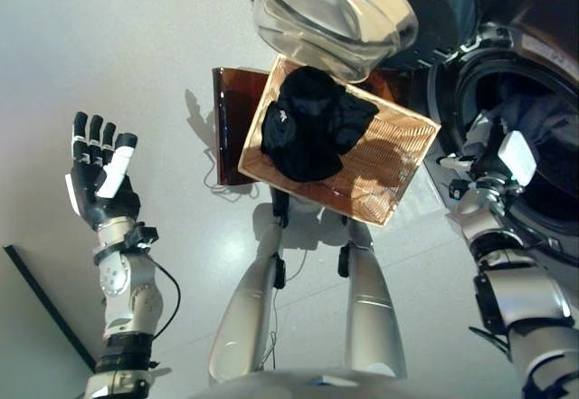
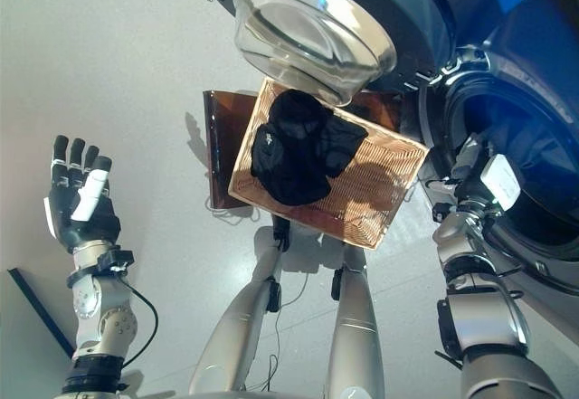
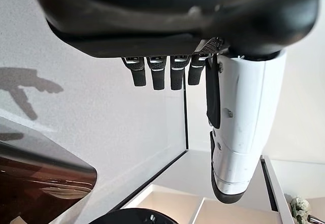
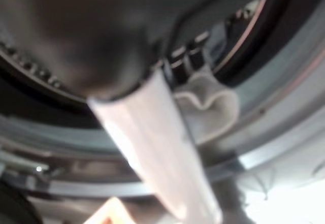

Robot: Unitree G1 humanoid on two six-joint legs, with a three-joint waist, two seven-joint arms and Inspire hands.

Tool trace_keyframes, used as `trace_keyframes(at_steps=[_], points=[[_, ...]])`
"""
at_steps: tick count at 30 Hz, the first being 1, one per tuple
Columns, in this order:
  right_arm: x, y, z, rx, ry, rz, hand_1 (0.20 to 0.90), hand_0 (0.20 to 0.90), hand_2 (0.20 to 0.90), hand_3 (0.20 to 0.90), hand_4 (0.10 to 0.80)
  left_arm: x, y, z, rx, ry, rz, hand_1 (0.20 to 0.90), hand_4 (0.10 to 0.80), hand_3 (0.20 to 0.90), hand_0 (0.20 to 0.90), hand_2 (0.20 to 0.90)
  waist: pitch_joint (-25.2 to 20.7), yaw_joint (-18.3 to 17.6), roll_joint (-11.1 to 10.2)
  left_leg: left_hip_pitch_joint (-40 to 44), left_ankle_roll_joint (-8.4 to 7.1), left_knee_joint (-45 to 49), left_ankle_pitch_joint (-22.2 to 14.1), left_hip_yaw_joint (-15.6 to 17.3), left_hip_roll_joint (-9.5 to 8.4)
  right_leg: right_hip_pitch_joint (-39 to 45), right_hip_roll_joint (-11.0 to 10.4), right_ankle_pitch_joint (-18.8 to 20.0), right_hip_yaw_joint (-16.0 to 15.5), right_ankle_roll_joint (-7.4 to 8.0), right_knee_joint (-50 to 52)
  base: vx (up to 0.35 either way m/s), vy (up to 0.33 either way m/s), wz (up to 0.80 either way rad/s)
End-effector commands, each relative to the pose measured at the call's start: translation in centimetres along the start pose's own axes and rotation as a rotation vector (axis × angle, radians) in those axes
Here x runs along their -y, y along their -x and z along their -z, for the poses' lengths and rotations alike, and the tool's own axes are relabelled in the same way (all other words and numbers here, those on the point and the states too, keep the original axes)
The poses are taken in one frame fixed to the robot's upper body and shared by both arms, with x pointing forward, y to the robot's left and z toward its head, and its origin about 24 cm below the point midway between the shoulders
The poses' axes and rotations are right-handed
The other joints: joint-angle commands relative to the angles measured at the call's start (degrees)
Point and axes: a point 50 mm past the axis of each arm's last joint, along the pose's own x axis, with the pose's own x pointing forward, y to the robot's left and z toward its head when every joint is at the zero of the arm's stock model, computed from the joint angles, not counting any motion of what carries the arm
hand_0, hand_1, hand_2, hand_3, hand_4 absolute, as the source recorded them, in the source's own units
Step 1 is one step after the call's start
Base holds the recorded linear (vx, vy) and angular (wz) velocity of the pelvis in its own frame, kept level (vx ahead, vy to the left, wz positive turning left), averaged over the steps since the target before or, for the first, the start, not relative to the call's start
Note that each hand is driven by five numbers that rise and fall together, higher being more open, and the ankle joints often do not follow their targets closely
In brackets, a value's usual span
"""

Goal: Pick up the clothes and place them into the washing machine

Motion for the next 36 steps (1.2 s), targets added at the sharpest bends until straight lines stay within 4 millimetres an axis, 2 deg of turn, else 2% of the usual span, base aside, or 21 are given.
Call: trace_keyframes(at_steps=[1,2,3,4,10,19,20,21,22,23,24,31,36], points=[[4.7,-2.1,1.8,-0.03,0.087,0.179,0.538,0.538,0.538,0.538,0.541,-1.7,0.1,-4.3,0.188,-0.082,0.007,0.9,0.8,0.9,0.9,0.9,-4.1,-0.2,2.4,0.2,-4.69,-0.5,-4.8,-0.4,-0.74,-1.2,-1.6,-0.9,-1.4,1.89,-4.3,0.0,0.0,0.0],[4.9,-2.3,1.5,-0.024,0.084,0.187,0.499,0.499,0.499,0.499,0.514,-1.8,0.1,-4.4,0.189,-0.081,0.007,0.9,0.8,0.9,0.9,0.9,-4.1,-0.1,2.4,0.2,-4.7,-0.5,-4.8,-0.5,-0.75,-1.3,-1.6,-0.9,-1.4,1.87,-4.2,0.0,0.0,0.0],[5.0,-2.3,1.5,-0.024,0.084,0.187,0.2,0.2,0.2,0.2,0.3,-1.8,0.1,-4.4,0.189,-0.081,0.007,0.9,0.8,0.9,0.9,0.9,-4.1,-0.1,2.5,0.2,-4.7,-0.5,-4.7,-0.5,-0.75,-1.3,-1.6,-0.9,-1.4,1.87,-4.2,-0.032,0.003,-0.02],[5.8,-2.7,0.8,-0.006,0.067,0.217,0.2,0.2,0.2,0.2,0.3,-1.9,0.1,-4.6,0.194,-0.088,0.004,0.9,0.8,0.9,0.9,0.9,-3.9,0.0,2.5,-0.2,-4.66,-0.5,-4.5,-0.5,-0.75,-1.7,-1.7,-0.6,-1.3,1.85,-4.2,0.0,0.0,0.0],[7.4,-3.4,-1.4,0.059,0.0,0.298,0.2,0.2,0.2,0.2,0.3,-2.1,0.2,-5.0,0.21,-0.093,-0.003,0.9,0.8,0.9,0.9,0.9,-3.6,0.0,2.6,-0.7,-4.64,-0.5,-4.5,-0.3,-0.57,-2.3,-1.6,-0.8,-1.4,1.89,-3.8,-0.006,0.0,0.0],[8.0,-3.6,-2.2,0.07,-0.046,0.343,0.2,0.2,0.2,0.2,0.3,-2.1,0.2,-4.9,0.213,-0.086,-0.009,0.9,0.8,0.9,0.9,0.9,-3.5,-0.1,2.6,-1.7,-4.57,-0.5,-4.0,-0.5,-0.53,-3.2,-1.6,-0.3,-1.5,1.91,-4.1,-0.005,-0.003,0.01],[8.0,-3.6,-1.9,0.059,-0.045,0.343,0.236,0.236,0.236,0.236,0.325,-2.1,0.2,-4.9,0.215,-0.087,-0.007,0.9,0.8,0.9,0.9,0.9,-3.6,-0.1,2.6,-1.7,-4.57,-0.5,-4.0,-0.5,-0.51,-3.3,-1.6,-0.3,-1.5,1.85,-4.0,0.0,0.0,0.0],[8.0,-3.5,-1.8,0.056,-0.042,0.342,0.392,0.392,0.392,0.392,0.437,-2.1,0.3,-4.9,0.213,-0.086,-0.008,0.9,0.8,0.9,0.9,0.9,-3.5,-0.1,2.6,-1.6,-4.55,-0.5,-4.1,-0.5,-0.5,-3.3,-1.5,-0.4,-1.5,1.82,-3.9,0.0,0.0,0.0],[8.0,-3.5,-1.8,0.056,-0.041,0.341,0.475,0.475,0.475,0.475,0.496,-2.1,0.3,-4.9,0.212,-0.087,-0.008,0.9,0.8,0.9,0.9,0.9,-3.5,-0.1,2.7,-1.3,-4.56,-0.5,-4.3,-0.5,-0.46,-3.1,-1.5,-0.7,-1.5,1.84,-3.7,0.0,0.0,0.0],[7.8,-3.5,-1.8,0.055,-0.042,0.33,0.491,0.491,0.491,0.491,0.508,-2.2,0.2,-5.0,0.217,-0.087,-0.01,0.9,0.8,0.9,0.9,0.9,-3.7,0.0,2.5,-1.6,-4.53,-0.5,-4.1,-0.5,-0.51,-3.4,-1.6,-0.4,-1.6,1.84,-3.9,0.0,0.0,0.0],[7.7,-3.5,-1.7,0.053,-0.041,0.325,0.2,0.2,0.2,0.2,0.3,-2.2,0.2,-5.1,0.219,-0.089,-0.01,0.9,0.8,0.9,0.9,0.9,-3.7,0.0,2.5,-1.6,-4.53,-0.5,-4.1,-0.5,-0.51,-3.4,-1.5,-0.4,-1.5,1.84,-3.9,0.0,0.0,0.0],[7.6,-3.5,-1.3,0.034,-0.033,0.304,0.2,0.2,0.2,0.2,0.3,-2.3,0.2,-5.1,0.218,-0.089,-0.016,0.9,0.8,0.9,0.9,0.9,-3.9,0.0,2.5,-1.3,-4.49,-0.5,-4.3,-0.6,-0.5,-3.5,-1.6,-0.8,-1.4,1.76,-3.5,0.0,0.0,0.0],[8.6,-4.0,-0.5,-0.021,-0.05,0.329,0.2,0.2,0.2,0.2,0.3,-2.4,0.3,-5.3,0.219,-0.096,-0.014,0.9,0.8,0.9,0.9,0.9,-3.8,0.2,2.6,-1.3,-4.52,-0.5,-4.3,-0.5,-0.59,-3.5,-1.7,-0.9,-1.4,1.77,-3.3,0.0,0.0,0.0]])
